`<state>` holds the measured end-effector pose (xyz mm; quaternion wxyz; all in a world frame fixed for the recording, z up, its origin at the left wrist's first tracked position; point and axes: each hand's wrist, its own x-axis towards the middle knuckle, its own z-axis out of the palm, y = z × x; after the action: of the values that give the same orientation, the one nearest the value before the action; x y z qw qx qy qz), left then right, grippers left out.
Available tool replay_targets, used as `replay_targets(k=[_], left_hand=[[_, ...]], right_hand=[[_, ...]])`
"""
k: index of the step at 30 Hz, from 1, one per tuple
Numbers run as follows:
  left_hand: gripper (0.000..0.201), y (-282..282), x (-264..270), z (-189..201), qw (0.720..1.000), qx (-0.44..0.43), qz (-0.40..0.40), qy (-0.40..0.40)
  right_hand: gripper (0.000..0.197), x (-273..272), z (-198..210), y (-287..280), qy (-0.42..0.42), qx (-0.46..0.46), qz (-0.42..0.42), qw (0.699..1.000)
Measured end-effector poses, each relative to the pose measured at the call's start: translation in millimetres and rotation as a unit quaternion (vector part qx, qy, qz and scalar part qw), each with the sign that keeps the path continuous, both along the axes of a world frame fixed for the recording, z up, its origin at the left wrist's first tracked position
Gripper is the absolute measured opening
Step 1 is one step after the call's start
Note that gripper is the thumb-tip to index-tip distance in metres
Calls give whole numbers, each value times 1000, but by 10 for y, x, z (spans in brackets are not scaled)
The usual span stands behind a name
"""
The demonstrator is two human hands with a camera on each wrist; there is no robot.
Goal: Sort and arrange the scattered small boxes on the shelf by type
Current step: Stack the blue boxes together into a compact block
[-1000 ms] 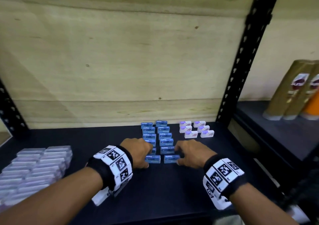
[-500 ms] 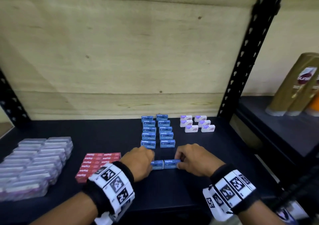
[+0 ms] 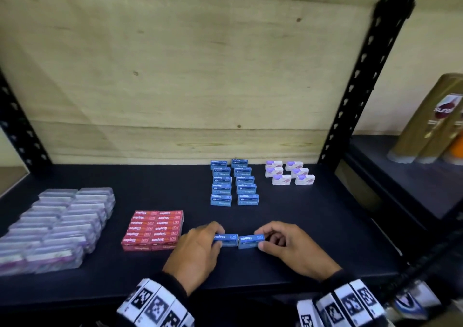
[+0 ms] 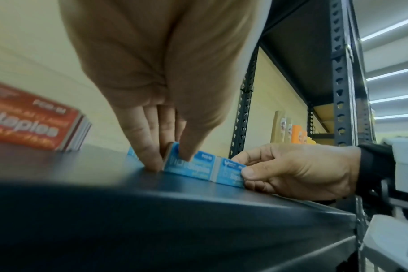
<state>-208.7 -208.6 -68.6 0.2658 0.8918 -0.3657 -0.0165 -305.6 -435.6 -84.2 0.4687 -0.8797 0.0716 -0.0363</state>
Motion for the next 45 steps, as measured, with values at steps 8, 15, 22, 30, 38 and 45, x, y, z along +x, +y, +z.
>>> replay_targets(k=[8,15,22,30,38,45], left_hand=[[18,15,-53,-317,992,-125,-16,31],[21,13,-90,-365,991,-129,-8,20],[22,37,-121,-334,990,-135,-1,34],[22,39,-104,-340,991,-131,-3,35],[24,25,-96,-362,991,-128,-4,35],[42,51,-131,-305,985,-160,4,70]], right_hand=[[20,-49,-131,7,-75,-10,-25,997],[20,-76,-173,37,-87,-41,-42,994],[21,-89,-186,36,-90,-41,-46,994],[21,-94,-170,41,-85,-52,-43,994],[20,-98,-150,59,-80,-63,-48,994],[39,-95,-35,64,-40,-29,-56,997]])
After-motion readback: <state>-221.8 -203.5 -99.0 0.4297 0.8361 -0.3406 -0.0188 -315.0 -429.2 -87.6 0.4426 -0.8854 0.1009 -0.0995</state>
